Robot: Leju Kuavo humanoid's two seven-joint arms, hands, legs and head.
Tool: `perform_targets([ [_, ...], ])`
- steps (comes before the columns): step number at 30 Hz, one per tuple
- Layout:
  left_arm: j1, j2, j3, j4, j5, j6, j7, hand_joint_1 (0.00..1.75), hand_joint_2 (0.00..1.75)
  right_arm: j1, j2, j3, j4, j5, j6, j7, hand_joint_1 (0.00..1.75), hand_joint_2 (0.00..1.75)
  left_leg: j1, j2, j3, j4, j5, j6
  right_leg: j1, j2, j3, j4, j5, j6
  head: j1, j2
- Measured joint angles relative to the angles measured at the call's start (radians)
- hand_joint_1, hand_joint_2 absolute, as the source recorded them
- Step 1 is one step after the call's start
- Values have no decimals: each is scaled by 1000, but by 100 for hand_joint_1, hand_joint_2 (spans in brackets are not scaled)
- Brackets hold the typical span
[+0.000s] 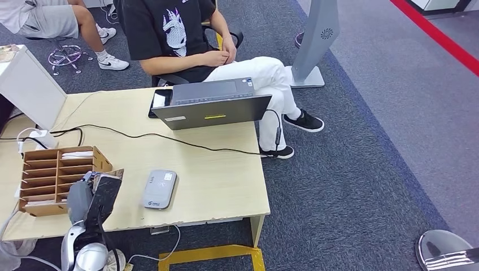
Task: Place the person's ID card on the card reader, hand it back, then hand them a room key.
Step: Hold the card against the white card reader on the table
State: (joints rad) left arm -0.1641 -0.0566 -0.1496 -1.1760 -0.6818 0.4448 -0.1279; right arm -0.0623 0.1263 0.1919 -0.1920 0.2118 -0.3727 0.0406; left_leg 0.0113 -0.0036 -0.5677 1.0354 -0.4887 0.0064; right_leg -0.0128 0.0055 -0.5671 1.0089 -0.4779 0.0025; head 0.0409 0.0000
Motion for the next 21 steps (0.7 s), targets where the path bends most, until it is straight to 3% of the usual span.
perform_targets([
  [21,1,-10,-43,-33,-4,-3,-8,175,175,0,0,-3,0,5,0,-2,0,175,0,0,0,0,0,0,0,0,0,0,0,0,0,0],
])
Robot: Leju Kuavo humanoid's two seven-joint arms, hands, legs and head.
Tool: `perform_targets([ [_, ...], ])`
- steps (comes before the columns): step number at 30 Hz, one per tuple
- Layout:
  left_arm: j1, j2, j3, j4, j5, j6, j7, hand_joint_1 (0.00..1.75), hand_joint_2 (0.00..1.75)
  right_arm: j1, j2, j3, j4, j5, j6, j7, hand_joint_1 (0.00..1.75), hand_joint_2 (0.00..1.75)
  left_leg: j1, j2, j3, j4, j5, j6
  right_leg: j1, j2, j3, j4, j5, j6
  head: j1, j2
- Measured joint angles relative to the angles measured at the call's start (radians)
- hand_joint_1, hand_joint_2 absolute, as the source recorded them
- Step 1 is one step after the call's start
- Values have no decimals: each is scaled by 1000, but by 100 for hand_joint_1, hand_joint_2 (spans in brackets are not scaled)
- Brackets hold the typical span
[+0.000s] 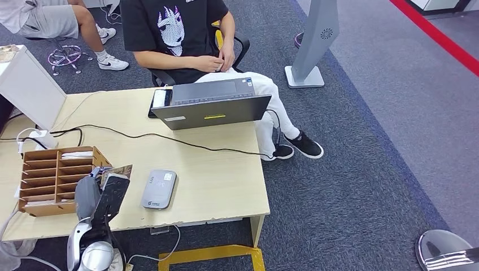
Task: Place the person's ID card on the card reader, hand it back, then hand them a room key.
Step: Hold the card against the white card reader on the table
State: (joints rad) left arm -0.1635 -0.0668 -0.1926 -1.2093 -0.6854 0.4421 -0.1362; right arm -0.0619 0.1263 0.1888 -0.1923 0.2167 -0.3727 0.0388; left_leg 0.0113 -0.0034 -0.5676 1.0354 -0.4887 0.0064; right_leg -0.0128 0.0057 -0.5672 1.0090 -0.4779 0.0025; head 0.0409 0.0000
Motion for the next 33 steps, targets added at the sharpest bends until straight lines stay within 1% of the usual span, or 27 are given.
perform_targets([
  [6,0,0,-12,-6,-11,-11,5,175,175,0,0,0,0,0,7,-2,0,175,0,0,0,0,0,0,0,0,0,0,0,0,0,0],
  [11,2,0,-22,-8,-3,-15,46,175,175,0,0,-1,0,7,9,-7,0,175,0,0,0,0,0,0,0,0,0,0,0,0,0,0],
  [13,0,-1,-22,0,8,-27,62,175,175,-1,1,-1,-1,13,9,-6,0,175,0,0,0,0,0,0,0,0,0,0,0,0,0,0],
  [14,-4,-1,-22,9,1,-44,83,175,175,-1,2,-1,-1,17,10,-5,0,175,0,0,0,0,0,0,0,0,0,0,0,0,0,0],
  [16,-27,4,-30,37,-53,-103,170,175,175,-2,3,0,-2,29,12,-1,0,175,0,-1,0,0,0,0,0,-1,0,0,0,0,0,0],
  [18,-71,18,-41,72,-109,-185,268,175,175,-6,3,0,-2,42,15,3,0,175,0,-1,-1,0,1,0,0,-1,-1,0,1,0,0,0],
  [19,-97,26,-45,90,-119,-222,294,175,175,-7,3,0,-3,45,17,5,0,175,0,-1,-1,0,1,0,0,-1,-1,0,1,0,0,0],
  [21,-146,41,-51,123,-121,-278,313,175,175,-9,3,0,-4,51,18,9,0,175,0,0,-1,0,2,0,0,-1,-1,0,2,0,0,0],
  [24,-193,59,-62,166,-135,-323,321,175,175,-11,3,0,-5,58,20,13,0,175,0,0,-1,0,2,0,0,-1,-1,0,2,0,0,0],
  [33,-245,84,-105,242,-174,-346,341,175,175,-19,4,0,-9,68,28,16,0,175,0,0,-1,0,2,1,0,0,-1,0,2,0,0,0],
])
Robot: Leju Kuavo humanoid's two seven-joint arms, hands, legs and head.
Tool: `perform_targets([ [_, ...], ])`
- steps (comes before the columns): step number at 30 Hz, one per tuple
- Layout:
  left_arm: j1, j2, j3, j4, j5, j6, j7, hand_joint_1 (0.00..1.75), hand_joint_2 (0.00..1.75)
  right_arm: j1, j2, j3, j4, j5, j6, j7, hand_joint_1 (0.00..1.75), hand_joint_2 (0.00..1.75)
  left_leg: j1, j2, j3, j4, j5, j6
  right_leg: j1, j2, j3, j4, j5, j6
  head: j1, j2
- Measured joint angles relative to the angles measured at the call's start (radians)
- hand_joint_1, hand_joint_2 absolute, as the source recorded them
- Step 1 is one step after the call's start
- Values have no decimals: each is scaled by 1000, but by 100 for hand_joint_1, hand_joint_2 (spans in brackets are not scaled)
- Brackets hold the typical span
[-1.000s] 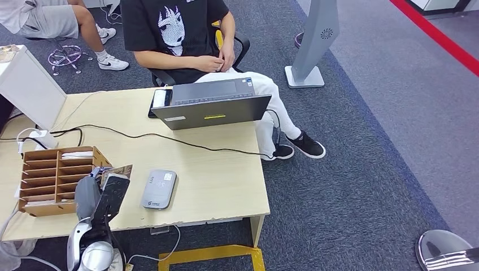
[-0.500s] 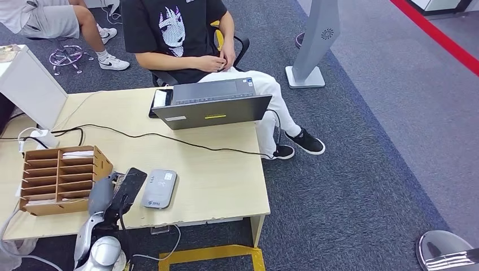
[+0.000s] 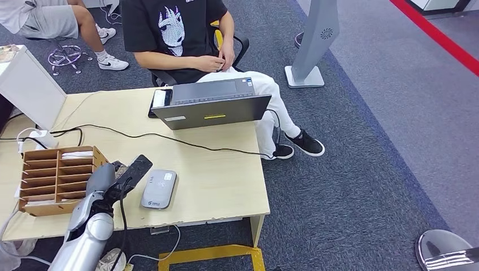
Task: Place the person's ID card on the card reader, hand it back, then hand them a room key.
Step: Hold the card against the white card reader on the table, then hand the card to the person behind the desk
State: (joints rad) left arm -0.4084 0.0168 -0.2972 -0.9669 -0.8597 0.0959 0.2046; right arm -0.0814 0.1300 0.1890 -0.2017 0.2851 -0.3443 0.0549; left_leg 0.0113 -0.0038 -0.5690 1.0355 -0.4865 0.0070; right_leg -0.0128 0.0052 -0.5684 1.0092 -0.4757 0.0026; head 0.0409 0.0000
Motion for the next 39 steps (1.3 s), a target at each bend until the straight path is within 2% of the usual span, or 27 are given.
perform_targets([
  [18,-38,-6,-46,19,1,-10,-33,175,175,-6,10,0,-2,22,-16,0,0,175,0,0,0,0,0,0,0,0,0,0,0,0,0,0],
  [22,-39,-8,-56,15,-2,-8,-65,175,175,-5,10,0,-2,28,-21,0,0,175,0,0,0,0,0,0,0,0,0,0,0,0,0,0],
  [26,-38,-17,-99,-34,-19,-6,-91,175,175,-4,13,0,-2,30,-29,-3,0,175,0,0,0,0,0,0,0,0,0,0,0,0,0,0],
  [31,-37,-22,-182,-111,-32,-35,-80,175,175,-3,17,0,-2,37,-32,-9,0,175,0,0,0,0,0,0,0,0,0,0,0,0,0,0],
  [39,-12,-27,-241,-100,4,-47,-92,175,175,-4,25,0,-2,61,-30,2,0,175,0,0,0,0,0,0,0,0,0,0,0,0,0,0],
])
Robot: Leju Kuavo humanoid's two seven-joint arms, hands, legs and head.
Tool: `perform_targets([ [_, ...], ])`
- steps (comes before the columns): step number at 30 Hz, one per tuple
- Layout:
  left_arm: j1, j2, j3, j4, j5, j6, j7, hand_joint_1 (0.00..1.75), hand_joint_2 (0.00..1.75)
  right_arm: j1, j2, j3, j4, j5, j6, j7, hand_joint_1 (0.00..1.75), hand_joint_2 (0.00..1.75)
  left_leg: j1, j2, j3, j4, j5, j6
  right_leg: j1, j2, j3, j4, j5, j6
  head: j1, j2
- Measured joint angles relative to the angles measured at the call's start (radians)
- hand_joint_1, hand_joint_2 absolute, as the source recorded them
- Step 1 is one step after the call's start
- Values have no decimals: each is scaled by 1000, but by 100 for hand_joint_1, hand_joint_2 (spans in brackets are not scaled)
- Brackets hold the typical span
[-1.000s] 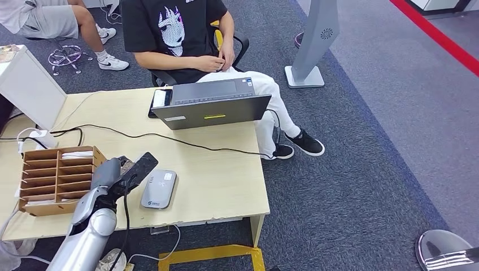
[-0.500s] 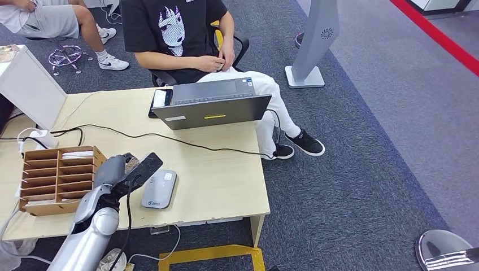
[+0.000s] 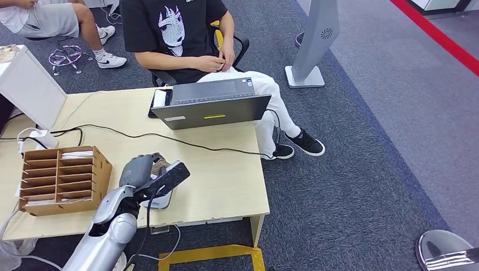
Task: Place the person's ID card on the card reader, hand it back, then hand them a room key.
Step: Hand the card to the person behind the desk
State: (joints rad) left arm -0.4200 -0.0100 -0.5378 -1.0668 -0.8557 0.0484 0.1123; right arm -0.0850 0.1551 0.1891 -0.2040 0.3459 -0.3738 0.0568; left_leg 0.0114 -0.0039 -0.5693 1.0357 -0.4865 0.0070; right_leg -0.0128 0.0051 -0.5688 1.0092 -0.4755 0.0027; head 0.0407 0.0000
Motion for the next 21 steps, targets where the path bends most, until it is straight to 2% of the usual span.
perform_targets([
  [15,24,-8,-24,23,1,-4,4,175,175,1,8,0,0,2,0,-2,0,175,0,0,0,0,0,0,0,0,0,0,0,0,0,0],
  [21,28,6,-27,78,-26,7,57,175,175,1,10,0,-2,6,1,-2,0,175,0,0,0,0,0,0,0,0,0,0,0,0,0,0],
])
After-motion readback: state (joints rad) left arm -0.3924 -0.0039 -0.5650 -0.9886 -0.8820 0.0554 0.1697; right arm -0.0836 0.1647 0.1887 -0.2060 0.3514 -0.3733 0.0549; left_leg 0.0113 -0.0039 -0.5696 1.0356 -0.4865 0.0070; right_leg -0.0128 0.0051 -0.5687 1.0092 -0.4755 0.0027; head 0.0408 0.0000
